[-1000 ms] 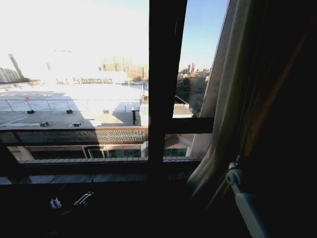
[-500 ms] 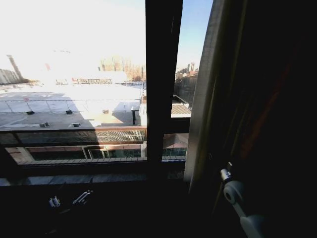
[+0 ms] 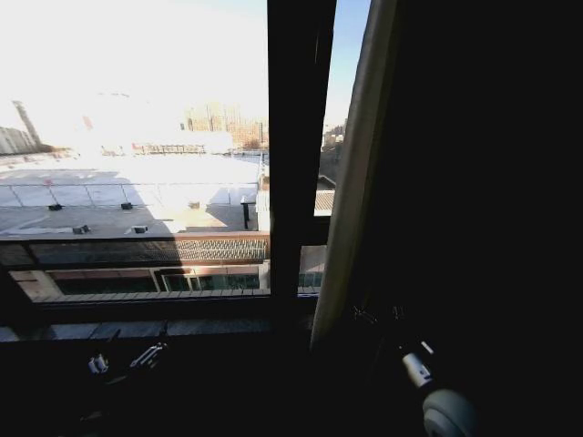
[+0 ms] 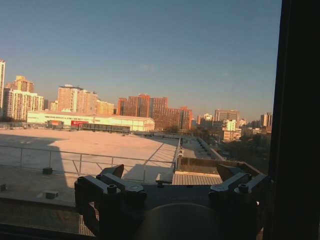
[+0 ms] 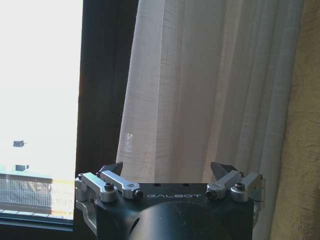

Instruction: Open the curtains by pulling them apart, changing their state from closed to fully open.

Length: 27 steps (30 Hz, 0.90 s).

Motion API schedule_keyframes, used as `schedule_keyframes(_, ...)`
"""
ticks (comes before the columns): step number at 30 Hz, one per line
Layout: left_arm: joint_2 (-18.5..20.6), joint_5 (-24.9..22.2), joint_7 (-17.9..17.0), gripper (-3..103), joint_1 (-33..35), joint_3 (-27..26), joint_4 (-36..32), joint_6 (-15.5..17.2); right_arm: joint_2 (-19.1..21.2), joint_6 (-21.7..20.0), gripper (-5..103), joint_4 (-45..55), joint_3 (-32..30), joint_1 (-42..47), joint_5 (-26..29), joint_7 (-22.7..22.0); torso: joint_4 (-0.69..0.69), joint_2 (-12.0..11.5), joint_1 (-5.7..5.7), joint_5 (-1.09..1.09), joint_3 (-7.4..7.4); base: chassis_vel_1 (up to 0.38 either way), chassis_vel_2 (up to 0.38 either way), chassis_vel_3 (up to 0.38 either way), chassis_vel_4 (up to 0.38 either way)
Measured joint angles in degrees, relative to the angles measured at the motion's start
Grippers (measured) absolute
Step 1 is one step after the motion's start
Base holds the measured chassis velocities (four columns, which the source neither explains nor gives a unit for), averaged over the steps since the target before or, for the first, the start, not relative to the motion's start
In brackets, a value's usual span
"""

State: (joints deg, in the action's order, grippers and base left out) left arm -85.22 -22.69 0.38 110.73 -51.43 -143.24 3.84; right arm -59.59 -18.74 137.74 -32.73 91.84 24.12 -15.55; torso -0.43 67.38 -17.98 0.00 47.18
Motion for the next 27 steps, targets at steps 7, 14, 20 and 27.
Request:
schedule_keyframes(7,2.64,-1.51,-0.21,100,-0.73,0.08,0.0,2.58,-1.83,1.75,100,0.54,-0.83,2.5,-3.98,-0.57,-0.01,0.0,0.0,0.01,0.0,0.027,0.023,-0.02,-0.027)
schedule_keyframes(14,4.12,-1.85,-0.17,100,-0.76,0.28,0.0,3.16,-3.15,2.06,100,0.47,-0.43,2.88,-5.59,-0.56,0.0,0.0,0.0,0.02,0.0,0.147,0.164,-0.159,-0.156)
schedule_keyframes(20,4.56,-1.91,-0.05,100,-0.58,0.27,0.0,3.17,-3.49,2.1,100,0.31,-0.35,3.0,-5.9,-0.53,0.0,0.0,-0.01,0.0,0.01,0.252,0.25,-0.264,-0.262)
schedule_keyframes(27,4.31,-1.9,0.04,100,-0.72,0.44,0.0,3.17,-3.27,2.11,100,-0.06,-0.44,2.91,-5.88,-0.53,-0.01,0.0,0.0,0.01,0.0,0.314,0.319,-0.321,-0.319)
